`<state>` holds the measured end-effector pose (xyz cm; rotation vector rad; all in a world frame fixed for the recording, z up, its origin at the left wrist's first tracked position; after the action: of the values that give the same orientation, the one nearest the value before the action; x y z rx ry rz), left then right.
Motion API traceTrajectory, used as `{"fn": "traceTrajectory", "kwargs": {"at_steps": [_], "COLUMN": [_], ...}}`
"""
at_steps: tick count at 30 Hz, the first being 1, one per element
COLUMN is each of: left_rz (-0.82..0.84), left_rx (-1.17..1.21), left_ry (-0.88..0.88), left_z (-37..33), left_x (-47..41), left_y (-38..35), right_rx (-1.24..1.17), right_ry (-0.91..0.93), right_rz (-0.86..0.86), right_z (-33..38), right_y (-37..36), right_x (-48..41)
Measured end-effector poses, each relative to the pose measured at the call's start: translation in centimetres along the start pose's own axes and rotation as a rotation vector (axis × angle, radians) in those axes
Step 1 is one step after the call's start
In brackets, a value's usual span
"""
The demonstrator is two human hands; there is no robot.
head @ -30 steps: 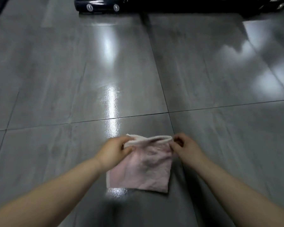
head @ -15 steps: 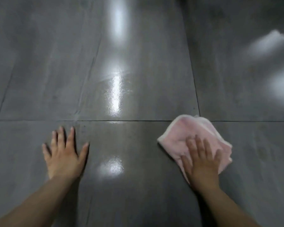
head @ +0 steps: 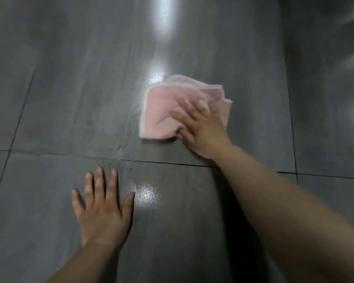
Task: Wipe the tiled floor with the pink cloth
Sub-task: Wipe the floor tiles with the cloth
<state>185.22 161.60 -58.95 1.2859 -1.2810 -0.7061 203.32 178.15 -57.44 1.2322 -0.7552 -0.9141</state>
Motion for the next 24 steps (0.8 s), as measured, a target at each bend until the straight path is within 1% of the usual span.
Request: {"fn": "traceTrajectory", "kwargs": {"at_steps": [1, 2, 3, 4, 5, 6, 7, 8, 9, 10, 11, 12, 13, 14, 15, 16, 17, 18, 19, 20, 21, 22, 23, 24], "left_rz": [-0.009, -0.007, -0.003, 0.003, 0.005, 0.002, -0.006, -0.021, -0.032, -0.037, -0.042, -0.058, -0.084, -0.108, -0.12, -0.115, -0.106, -0.099, -0.087, -0.065, -0.04, -0.024, -0.016, -0.012], "left_rx": [0.015, 0.023, 0.024, 0.024, 0.023, 0.019, 0.017, 0.019, 0.025, 0.028, 0.026, 0.021, 0.016, 0.008, -0.001, -0.008, -0.007, -0.004, -0.004, -0.013, -0.027, -0.037, -0.041, -0.037], "left_ry": [-0.003, -0.009, -0.01, -0.007, -0.007, -0.012, -0.018, -0.021, -0.022, -0.019, -0.014, -0.008, 0.001, 0.013, 0.02, 0.018, 0.014, 0.014, 0.016, 0.018, 0.023, 0.026, 0.024, 0.02], "left_z": [0.0, 0.1, 0.1, 0.2, 0.2, 0.2, 0.2, 0.1, 0.1, 0.1, 0.0, -0.1, -0.1, -0.2, -0.2, -0.3, -0.5, -0.7, -0.7, -0.8, -0.8, -0.8, -0.9, -1.1], "left_x": [0.0, 0.0, 0.0, 0.0, 0.0, 0.1, 0.1, 0.1, 0.0, 0.0, 0.1, 0.1, 0.2, 0.3, 0.4, 0.6, 0.7, 0.7, 0.7, 0.7, 0.9, 1.0, 1.0, 0.9], "left_y": [0.0, 0.0, 0.0, 0.0, 0.0, 0.0, 0.1, 0.3, 0.3, 0.4, 0.4, 0.5, 0.7, 0.9, 1.0, 0.9, 0.8, 0.9, 0.9, 0.9, 0.8, 0.8, 0.7, 0.6], "right_rx": [0.007, -0.003, -0.058, -0.109, -0.123, -0.109, -0.103, -0.098, -0.089, -0.033, 0.018, 0.034, 0.055, 0.09, 0.108, 0.081, 0.011, -0.061, -0.109, -0.096, -0.062, -0.04, -0.014, 0.003], "right_ry": [-0.142, -0.368, -0.633, -0.843, -0.971, -1.01, -0.929, -0.754, -0.525, -0.304, -0.139, -0.045, -0.017, -0.045, -0.134, -0.279, -0.486, -0.701, -0.881, -0.987, -0.99, -0.899, -0.732, -0.527], "right_rz": [-0.024, -0.013, -0.006, -0.025, -0.019, 0.019, 0.047, 0.022, -0.029, -0.035, -0.025, 0.003, 0.018, 0.002, -0.041, -0.023, 0.018, 0.009, -0.039, -0.095, -0.156, -0.192, -0.182, -0.169], "right_z": [-3.4, -6.9, -9.8, -11.1, -10.4, -8.4, -5.5, -2.3, 1.4, 4.3, 5.7, 5.1, 3.6, 1.2, -1.9, -5.1, -8.2, -10.3, -10.7, -9.5, -6.7, -3.0, 1.2, 5.4], "right_y": [0.9, 1.8, 2.0, 2.4, 2.3, 1.7, 0.8, 0.0, -0.4, -0.7, -0.7, -0.6, -0.3, 0.0, 0.7, 1.2, 1.6, 1.8, 1.8, 1.6, 1.3, 0.6, -0.3, -0.7], "right_x": [-0.2, 0.2, 1.2, 2.1, 2.8, 3.1, 2.8, 2.4, 2.4, 3.0, 3.9, 4.8, 5.8, 7.2, 8.9, 11.0, 13.5, 16.1, 18.3, 19.8, 20.8, 21.2, 21.2, 21.6]}}
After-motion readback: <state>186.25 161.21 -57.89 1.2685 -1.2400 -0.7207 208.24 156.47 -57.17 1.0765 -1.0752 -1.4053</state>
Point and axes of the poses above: each hand's wrist, its own x-axis away from the middle knuckle, its own y-axis out of the back of the hand, z = x × y, the point moved 7 cm from there along -x, towards the middle knuckle, and after that the axes turned 3 degrees about -y, right-handed, at the moved point
